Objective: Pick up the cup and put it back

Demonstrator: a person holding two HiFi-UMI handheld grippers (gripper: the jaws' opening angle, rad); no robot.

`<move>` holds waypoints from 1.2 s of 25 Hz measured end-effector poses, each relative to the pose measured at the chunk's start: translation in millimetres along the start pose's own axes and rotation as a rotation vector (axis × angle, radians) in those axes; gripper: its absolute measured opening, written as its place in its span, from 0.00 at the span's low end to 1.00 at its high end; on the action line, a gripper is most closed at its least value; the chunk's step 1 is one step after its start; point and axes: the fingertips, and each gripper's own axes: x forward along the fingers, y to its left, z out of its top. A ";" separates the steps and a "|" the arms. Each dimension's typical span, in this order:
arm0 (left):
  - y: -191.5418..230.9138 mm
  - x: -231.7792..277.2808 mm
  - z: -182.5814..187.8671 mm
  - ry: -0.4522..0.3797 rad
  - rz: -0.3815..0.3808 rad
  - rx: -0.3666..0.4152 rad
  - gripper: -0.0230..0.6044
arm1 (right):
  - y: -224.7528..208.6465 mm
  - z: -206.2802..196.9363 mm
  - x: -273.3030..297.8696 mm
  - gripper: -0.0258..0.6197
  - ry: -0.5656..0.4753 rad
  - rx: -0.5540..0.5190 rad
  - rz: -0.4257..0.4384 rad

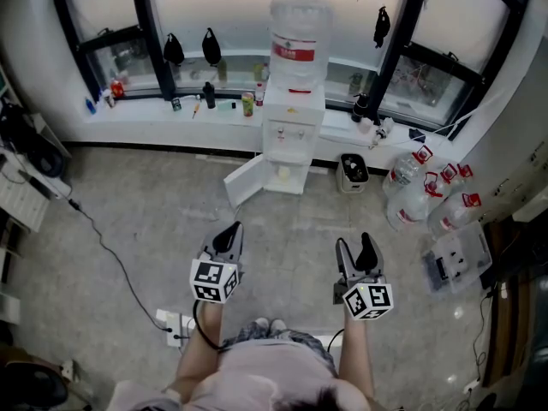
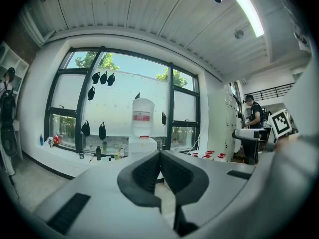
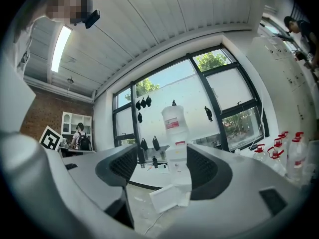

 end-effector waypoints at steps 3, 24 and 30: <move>0.9 -2.1 0.2 0.000 -0.002 0.000 0.08 | 2.9 1.3 -0.2 0.62 -0.012 0.005 -0.003; 27.6 -0.1 -9.4 0.008 -0.055 0.017 0.08 | 21.1 -20.1 6.4 0.82 -0.036 0.035 -0.094; 37.4 7.9 -13.9 0.013 -0.066 0.023 0.08 | 24.3 -32.6 15.4 0.82 -0.025 0.047 -0.105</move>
